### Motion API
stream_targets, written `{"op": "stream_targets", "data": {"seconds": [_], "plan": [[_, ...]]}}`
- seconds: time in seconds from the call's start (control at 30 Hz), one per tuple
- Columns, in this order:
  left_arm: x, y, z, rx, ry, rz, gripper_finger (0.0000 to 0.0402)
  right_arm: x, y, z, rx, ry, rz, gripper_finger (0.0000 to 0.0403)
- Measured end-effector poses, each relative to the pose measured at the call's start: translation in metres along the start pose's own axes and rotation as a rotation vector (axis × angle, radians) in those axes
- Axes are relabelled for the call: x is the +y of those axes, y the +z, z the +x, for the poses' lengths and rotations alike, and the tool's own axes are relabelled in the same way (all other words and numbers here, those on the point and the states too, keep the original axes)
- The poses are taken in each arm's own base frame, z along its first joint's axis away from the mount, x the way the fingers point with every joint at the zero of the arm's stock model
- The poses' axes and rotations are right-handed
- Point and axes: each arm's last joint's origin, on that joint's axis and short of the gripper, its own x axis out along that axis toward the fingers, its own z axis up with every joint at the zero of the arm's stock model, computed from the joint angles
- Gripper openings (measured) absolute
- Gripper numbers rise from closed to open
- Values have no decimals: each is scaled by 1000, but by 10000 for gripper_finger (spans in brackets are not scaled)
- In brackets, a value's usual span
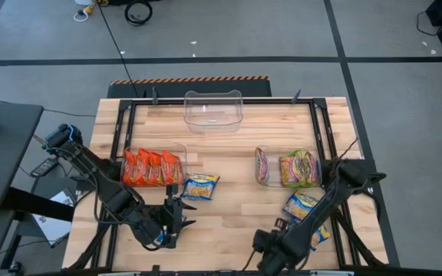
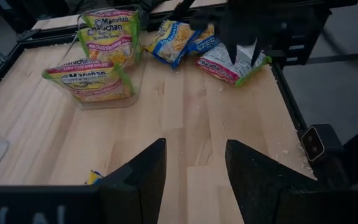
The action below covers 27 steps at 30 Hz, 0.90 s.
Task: Sort Maruchan noodles
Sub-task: Put the green noodle from the bottom into the middle right transparent bin
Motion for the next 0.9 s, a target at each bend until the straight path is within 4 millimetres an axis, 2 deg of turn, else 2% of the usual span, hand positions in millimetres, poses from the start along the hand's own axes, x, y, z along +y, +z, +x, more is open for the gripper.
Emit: {"op": "stream_targets", "data": {"seconds": [0.13,0.23,0.33,0.4,0.5,0.6,0.67,0.73,0.83,0.9], "plan": [[0,0,0,0,0,-6,169,5,-4,29,22,-64,52,161],[-1,0,0,7,-17,-17,169,8,-10,38,132,-58,53,161],[-2,-1,0,32,-73,-39,169,12,-24,35,266,-14,37,161],[-3,-1,0,43,-99,-51,169,13,-31,25,298,10,44,161],[-3,-2,0,46,-104,-58,169,10,-32,1,252,48,94,161],[-3,-1,0,45,-103,-58,169,0,-30,-13,154,-26,255,161],[-3,-1,0,43,-98,-59,169,-10,-31,-16,147,-129,425,161],[-3,-1,0,40,-92,-58,169,-17,-35,-15,239,-241,542,161],[-3,-1,0,41,-89,-57,169,-22,-41,-10,349,-340,658,161],[-2,-2,0,43,-88,-55,169,-21,-41,-5,359,-334,697,161]]}}
